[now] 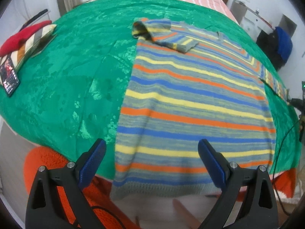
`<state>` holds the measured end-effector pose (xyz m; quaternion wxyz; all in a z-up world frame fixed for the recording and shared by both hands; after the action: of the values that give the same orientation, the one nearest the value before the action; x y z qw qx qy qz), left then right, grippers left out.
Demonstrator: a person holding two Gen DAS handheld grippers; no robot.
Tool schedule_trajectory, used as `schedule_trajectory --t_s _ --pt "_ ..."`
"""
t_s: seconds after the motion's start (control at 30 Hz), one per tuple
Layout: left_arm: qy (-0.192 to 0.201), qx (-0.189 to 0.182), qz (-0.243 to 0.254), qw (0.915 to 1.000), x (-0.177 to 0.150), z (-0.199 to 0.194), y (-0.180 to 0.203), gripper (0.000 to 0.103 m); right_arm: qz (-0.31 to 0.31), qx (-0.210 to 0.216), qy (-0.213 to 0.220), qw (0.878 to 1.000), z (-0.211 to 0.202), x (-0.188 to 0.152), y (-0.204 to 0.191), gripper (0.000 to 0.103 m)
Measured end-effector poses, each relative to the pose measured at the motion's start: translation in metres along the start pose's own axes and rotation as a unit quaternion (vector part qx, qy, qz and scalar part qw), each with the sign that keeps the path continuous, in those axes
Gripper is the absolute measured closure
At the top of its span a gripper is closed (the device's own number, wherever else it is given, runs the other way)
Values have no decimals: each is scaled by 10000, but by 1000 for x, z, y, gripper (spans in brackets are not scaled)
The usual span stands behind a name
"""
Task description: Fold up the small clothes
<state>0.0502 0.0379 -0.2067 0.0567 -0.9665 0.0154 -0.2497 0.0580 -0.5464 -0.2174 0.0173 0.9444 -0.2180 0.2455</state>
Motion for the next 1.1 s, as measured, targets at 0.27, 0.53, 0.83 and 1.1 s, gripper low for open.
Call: schedule_trajectory --t_s 0.27,0.53,0.83,1.1 --pt "57 58 -53 10000 0 1 -7 6 133 227 -75 9996 11 7 8 101" --pt "238 244 39 9994 6 2 -12 5 405 516 -89 9978 -11 -2 26 96" --pt "482 33 751 9960 62 -17 3 6 39 1589 411 9864 -44 10 -38 83" --pt "1036 -138 1837 9774 164 -22 51 0 362 1382 111 9897 -23 -30 -24 70"
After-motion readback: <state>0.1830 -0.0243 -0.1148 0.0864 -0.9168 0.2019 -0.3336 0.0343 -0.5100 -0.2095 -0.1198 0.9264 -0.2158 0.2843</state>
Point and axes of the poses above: each gripper's, at about its wrist camera, not at the fingertips, and z roughly the way its jaws point, y to its right, x to its top, the point moved 9 cm from there along z, roughly the way its jaws point, and after that the axes turned 13 degrees about x, right-handed, at the moved point
